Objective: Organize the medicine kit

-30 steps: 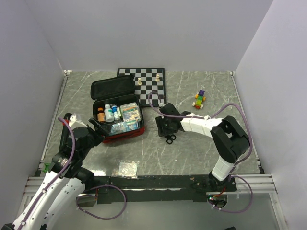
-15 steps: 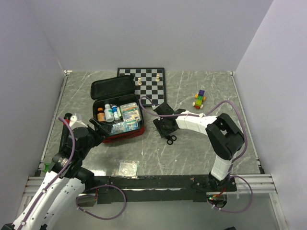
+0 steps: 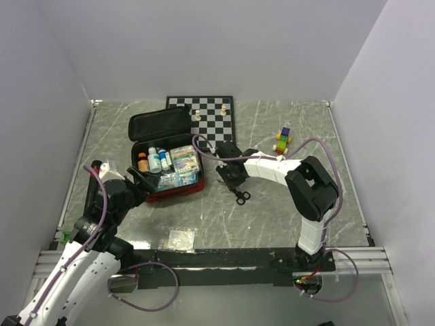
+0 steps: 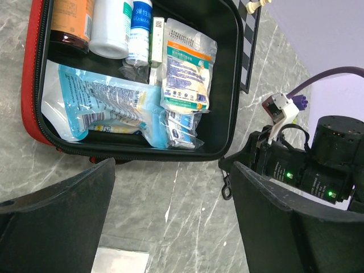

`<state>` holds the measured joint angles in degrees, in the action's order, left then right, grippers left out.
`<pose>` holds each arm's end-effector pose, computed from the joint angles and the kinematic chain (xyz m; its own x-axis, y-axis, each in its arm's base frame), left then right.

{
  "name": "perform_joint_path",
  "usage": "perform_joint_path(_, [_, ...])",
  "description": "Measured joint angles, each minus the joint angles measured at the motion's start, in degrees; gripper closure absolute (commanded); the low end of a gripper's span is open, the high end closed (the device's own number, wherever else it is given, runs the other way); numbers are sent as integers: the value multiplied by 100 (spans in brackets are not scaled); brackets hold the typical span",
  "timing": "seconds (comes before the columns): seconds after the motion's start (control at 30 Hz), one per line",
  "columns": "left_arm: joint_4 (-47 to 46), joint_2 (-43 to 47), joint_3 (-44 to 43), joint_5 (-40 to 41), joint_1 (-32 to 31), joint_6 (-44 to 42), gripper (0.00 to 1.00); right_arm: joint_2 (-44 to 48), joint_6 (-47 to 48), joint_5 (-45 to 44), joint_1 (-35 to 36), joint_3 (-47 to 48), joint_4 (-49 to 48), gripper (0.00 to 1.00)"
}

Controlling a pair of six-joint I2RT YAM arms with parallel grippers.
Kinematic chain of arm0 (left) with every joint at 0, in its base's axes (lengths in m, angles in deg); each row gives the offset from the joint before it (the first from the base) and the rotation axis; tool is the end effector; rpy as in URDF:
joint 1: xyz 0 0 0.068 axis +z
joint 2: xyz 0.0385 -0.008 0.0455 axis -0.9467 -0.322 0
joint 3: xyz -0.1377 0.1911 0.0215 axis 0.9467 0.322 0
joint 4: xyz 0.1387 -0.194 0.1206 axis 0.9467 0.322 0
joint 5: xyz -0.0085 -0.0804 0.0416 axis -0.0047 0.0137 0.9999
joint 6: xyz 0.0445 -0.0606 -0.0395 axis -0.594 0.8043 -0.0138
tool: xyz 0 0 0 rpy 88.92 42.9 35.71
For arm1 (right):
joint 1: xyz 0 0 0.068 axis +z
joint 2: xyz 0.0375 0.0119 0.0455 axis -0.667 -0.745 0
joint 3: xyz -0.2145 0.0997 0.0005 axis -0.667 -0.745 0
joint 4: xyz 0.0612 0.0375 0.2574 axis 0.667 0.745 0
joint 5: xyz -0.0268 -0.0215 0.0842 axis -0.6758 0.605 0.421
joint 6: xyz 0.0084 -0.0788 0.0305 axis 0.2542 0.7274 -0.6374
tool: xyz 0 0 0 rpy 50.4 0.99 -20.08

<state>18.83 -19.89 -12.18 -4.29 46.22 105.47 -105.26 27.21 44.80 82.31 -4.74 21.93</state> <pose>0.1794 -0.0647 0.2356 -0.3963 -0.7268 -0.5610 -0.2165 0.6678 -0.7121 0.2846 0.2418 0.0877 -0.7492 -0.5332 -0.3930 -0.5876 0.8088 0.0227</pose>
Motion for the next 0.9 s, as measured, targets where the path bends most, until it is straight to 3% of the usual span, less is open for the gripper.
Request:
perform_joint_path(0.27, [-2, 13, 2, 0, 0, 2, 13, -17, -323, 26, -46, 15, -2, 80])
perform_joint_path(0.33, [-2, 13, 15, 0, 0, 2, 13, -17, -494, 37, -63, 15, -2, 76])
perform_joint_path(0.43, [-4, 13, 37, 0, 0, 2, 14, -17, -717, 39, -87, 15, -2, 61])
perform_joint_path(0.53, [-7, 13, 59, 0, 0, 4, 14, -15, -896, 122, -90, 24, -9, 52])
perform_joint_path(0.73, [-9, 20, 74, 0, 0, 4, 14, -61, -920, 142, -68, 138, 125, 52])
perform_joint_path(0.9, [-15, 35, 87, -4, 0, 7, 13, -214, -782, 42, -55, 361, 365, 58])
